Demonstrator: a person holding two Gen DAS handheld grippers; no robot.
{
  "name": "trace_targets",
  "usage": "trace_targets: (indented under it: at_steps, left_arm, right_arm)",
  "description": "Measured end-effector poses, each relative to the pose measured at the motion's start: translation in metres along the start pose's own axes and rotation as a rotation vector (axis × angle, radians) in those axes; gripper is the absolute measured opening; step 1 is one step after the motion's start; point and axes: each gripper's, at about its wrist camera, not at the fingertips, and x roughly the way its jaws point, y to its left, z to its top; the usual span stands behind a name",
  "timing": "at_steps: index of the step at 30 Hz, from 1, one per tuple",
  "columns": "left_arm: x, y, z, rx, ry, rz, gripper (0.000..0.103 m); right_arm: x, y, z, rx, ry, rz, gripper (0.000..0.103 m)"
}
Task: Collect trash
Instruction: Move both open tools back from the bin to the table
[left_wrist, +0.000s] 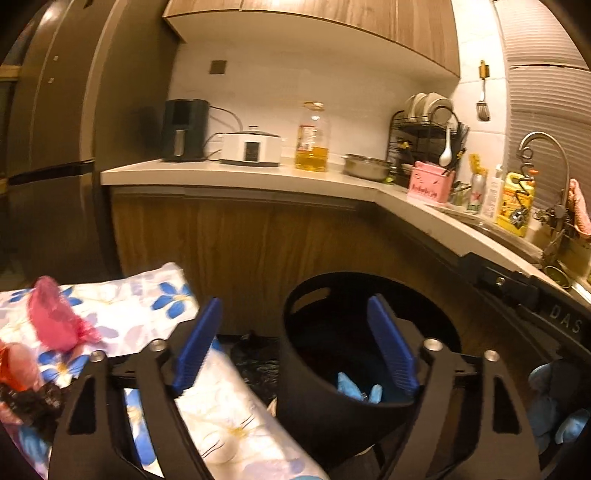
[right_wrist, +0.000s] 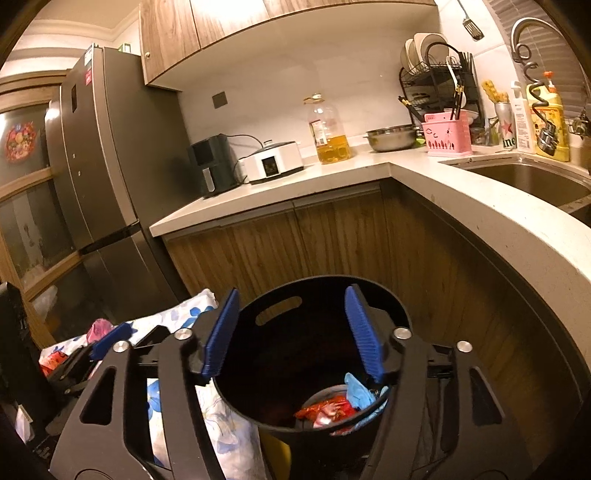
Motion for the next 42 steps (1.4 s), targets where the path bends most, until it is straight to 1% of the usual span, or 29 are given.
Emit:
trace_targets:
  at_steps: [2, 3, 6, 7, 8, 12, 17, 25, 36, 42]
  left_arm:
    - [-0.006, 0.004, -0.003, -0.007, 0.006, 0.018, 0.088]
    - [-0.009, 0.007, -0.005, -0.008, 0.011, 0.03, 0.088]
    - [-0.02, 0.011, -0.01, 0.003, 0.019, 0.075, 0.092]
    - [-0.022, 0.012, -0.012, 0.004, 0.018, 0.084, 0.096]
    - [-0.027, 0.014, -0.013, 0.001, 0.018, 0.096, 0.096]
    - [-0.044, 0.02, -0.017, -0.011, 0.015, 0.123, 0.096]
    - [-0.064, 0.026, -0.02, -0.021, 0.007, 0.151, 0.097]
    - [-0.094, 0.036, -0.027, -0.026, -0.013, 0.182, 0.097]
    - [-0.127, 0.056, -0.046, -0.031, -0.022, 0.238, 0.097]
    - [-0.148, 0.076, -0.061, -0.041, -0.039, 0.306, 0.097]
  right_arm:
    - [-0.003, 0.002, -0.005, -0.006, 0.002, -0.011, 0.071]
    - [-0.005, 0.004, -0.007, -0.01, 0.001, -0.016, 0.074]
    - [-0.015, 0.011, -0.016, -0.037, -0.003, -0.051, 0.081]
    - [-0.018, 0.014, -0.019, -0.041, -0.005, -0.059, 0.082]
    - [-0.021, 0.015, -0.021, -0.045, -0.007, -0.067, 0.085]
    - [-0.036, 0.026, -0.029, -0.076, -0.024, -0.091, 0.089]
    - [-0.05, 0.038, -0.036, -0.122, -0.042, -0.126, 0.09]
    - [-0.072, 0.049, -0.043, -0.124, -0.054, -0.145, 0.091]
    - [-0.093, 0.073, -0.069, -0.136, -0.054, -0.133, 0.091]
    - [-0.1, 0.085, -0.08, -0.136, -0.053, -0.113, 0.091]
